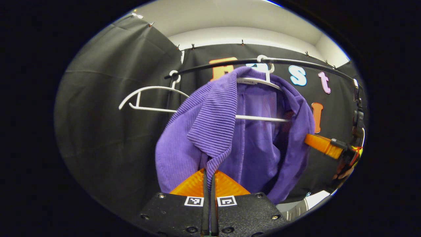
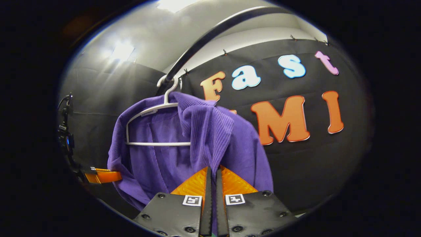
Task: Grasp the clothes on the hanger with both hands and then place them into the laundry hamper below.
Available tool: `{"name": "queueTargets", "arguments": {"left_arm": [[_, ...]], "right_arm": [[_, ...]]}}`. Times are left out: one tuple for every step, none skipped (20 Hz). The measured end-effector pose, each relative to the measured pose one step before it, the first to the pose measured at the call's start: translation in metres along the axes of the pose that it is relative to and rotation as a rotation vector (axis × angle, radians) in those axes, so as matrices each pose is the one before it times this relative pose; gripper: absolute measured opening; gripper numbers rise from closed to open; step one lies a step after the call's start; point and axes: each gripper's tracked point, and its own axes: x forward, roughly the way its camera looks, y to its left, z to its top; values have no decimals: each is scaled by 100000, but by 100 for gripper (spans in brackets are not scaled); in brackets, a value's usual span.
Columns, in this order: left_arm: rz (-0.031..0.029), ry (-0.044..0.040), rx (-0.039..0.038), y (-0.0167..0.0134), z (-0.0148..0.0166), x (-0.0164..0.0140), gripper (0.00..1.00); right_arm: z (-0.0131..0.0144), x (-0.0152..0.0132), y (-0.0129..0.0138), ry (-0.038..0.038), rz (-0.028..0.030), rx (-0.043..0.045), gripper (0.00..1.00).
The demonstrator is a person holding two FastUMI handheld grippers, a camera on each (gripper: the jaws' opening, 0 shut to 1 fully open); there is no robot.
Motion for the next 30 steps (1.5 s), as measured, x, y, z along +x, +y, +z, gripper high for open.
{"name": "queueTargets", "arguments": {"left_arm": [[482, -1682, 516, 563, 886, -395, 1], [593, -1712, 464, 635, 853, -378, 1], [616, -2003, 580, 689, 1012, -438, 1], [1139, -1911, 1029, 976, 879, -470, 1], [1213, -1678, 1423, 1081, 898, -369, 2], [1290, -1769, 1093, 1119, 841, 60, 1], [822, -1739, 1131, 907, 869, 16, 1], [800, -1699, 1001, 886, 825, -66, 1], [675, -1200, 981, 927, 780, 30, 1], [1485, -1513, 797, 1052, 876, 26, 0], [2057, -1895, 1559, 1087, 1129, 132, 0], [1833, -1921, 1750, 946, 1008, 428, 0], [1326, -1458, 1780, 813, 888, 475, 0], [1187, -882, 1918, 847, 609, 436, 0], [673, -343, 1601, 502, 445, 534, 0], [40, 242, 1379, 153, 96, 719, 0], [-99, 82, 1255, 115, 105, 770, 0], [-379, -155, 948, 63, 77, 479, 0], [-446, -272, 791, -93, 22, 473, 0], [-383, 353, 116, -213, -264, 406, 0], [-862, 451, -1347, -392, -341, 415, 0], [-1088, 980, -1425, -421, -450, 451, 0], [-1209, 1145, -1370, -309, -563, 316, 0], [-868, 1283, -1007, -181, -562, 322, 0], [-664, 1131, -1186, -254, -522, 371, 0], [-941, 979, -1649, -412, -472, 524, 0], [-929, 1265, -1708, -461, -593, 397, 0], [-842, 1183, -1681, -215, -567, 241, 0], [-656, 960, -1257, -164, -514, 163, 0], [-485, 754, -978, 16, -447, 117, 0]], "right_arm": [[1323, -900, -1277, -2640, -5471, -1460, 13], [1701, -785, -1256, -4240, -5397, -2143, 13], [1549, -738, -1598, -3707, -6271, -218, 13], [1494, -574, -896, -2018, -2733, 333, 7], [847, -108, -341, -1101, -1281, 79, 7], [559, 307, 278, -1000, -445, -766, 7], [365, 230, 61, -864, -496, -2435, 1], [272, 112, -249, -147, -1332, -3694, 1], [440, 175, -249, -762, -1483, -4011, 7], [745, 422, -74, -872, -1171, -2335, 7], [431, 330, -180, -251, -805, -1395, 7], [467, 297, -317, -284, -1236, -927, 7], [459, 414, -492, -306, -1119, -385, 7], [394, 305, -517, 40, -679, 351, 7], [72, 446, -344, 176, -596, 458, 7], [201, 541, -455, 62, -863, 76, 7], [-74, 313, -600, 505, -1106, -382, 7], [-169, 237, -323, 98, -346, -195, 7], [-321, 258, -298, 304, -498, -239, 7], [-392, 381, -236, 177, -674, -689, 7], [-664, 179, -366, 764, -829, -1051, 7], [-755, 326, -140, 1077, -667, -1199, 7], [-470, 334, -212, 219, -524, -985, 7], [-423, 266, -76, 494, -425, -473, 7], [-690, 318, -144, 793, -363, -228, 7], [-705, 427, -239, 531, -662, -674, 7], [-868, 362, -171, 797, -377, -937, 7], [-852, 340, -86, 689, -182, -437, 8], [-740, 248, -26, 656, -33, 110, 8], [-513, 340, 295, 225, 184, 255, 8]]}}
